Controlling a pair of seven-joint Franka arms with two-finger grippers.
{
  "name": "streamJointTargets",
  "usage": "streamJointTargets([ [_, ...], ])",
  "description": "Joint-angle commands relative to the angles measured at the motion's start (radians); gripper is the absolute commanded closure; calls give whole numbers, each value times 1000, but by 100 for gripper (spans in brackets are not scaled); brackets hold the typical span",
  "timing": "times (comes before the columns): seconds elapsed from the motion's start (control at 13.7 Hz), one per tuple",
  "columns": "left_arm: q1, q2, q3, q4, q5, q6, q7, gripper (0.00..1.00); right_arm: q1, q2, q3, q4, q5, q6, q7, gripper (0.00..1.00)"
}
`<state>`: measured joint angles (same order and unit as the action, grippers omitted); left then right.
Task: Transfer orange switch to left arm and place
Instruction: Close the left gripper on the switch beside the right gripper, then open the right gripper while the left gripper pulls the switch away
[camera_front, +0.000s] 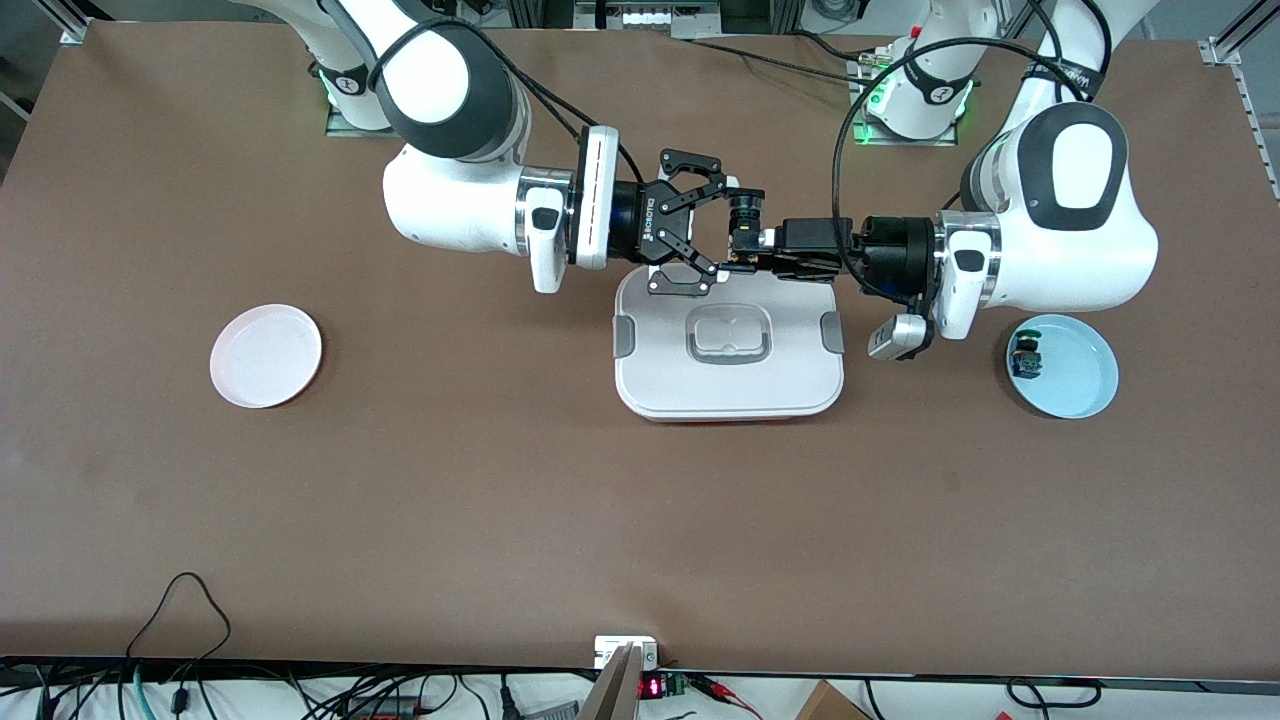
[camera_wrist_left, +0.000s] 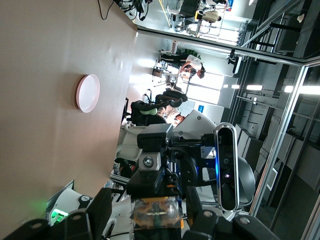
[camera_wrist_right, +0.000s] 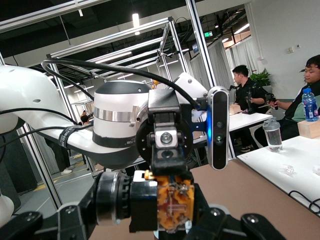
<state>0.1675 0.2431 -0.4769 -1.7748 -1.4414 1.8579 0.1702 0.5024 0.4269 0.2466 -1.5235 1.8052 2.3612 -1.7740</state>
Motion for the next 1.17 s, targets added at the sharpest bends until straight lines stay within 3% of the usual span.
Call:
streamJointTargets([
  [0.0,3,-13,-3,-9,-25,0,-17,37,12,12,-4,23,31,16,-36,83],
  [0.07,7,-13,-2,-11,-25,-14,-17,38,15,13,-6,23,31,16,-36,83],
  [0.22,17,-13,-2,-12,-25,-37,-18,51,15,13,-6,22,31,16,-38,83],
  [0.51,46,-13,-2,-11,-19,-80,-37,100,15,12,-15,20,33,15,-90,83],
  [0.8,47,-11,-2,-11,-17,-80,-38,100,13,10,-17,13,43,12,-102,83],
  [0.88,47,-11,0,-11,-17,-80,-38,100,12,10,-15,10,45,9,-108,71],
  [0.95,47,-10,0,-11,-17,-80,-35,100,12,6,-15,8,58,7,-99,1],
  [1.1,56,-7,1,-6,-16,-82,-28,100,15,3,-15,8,106,7,-96,0],
])
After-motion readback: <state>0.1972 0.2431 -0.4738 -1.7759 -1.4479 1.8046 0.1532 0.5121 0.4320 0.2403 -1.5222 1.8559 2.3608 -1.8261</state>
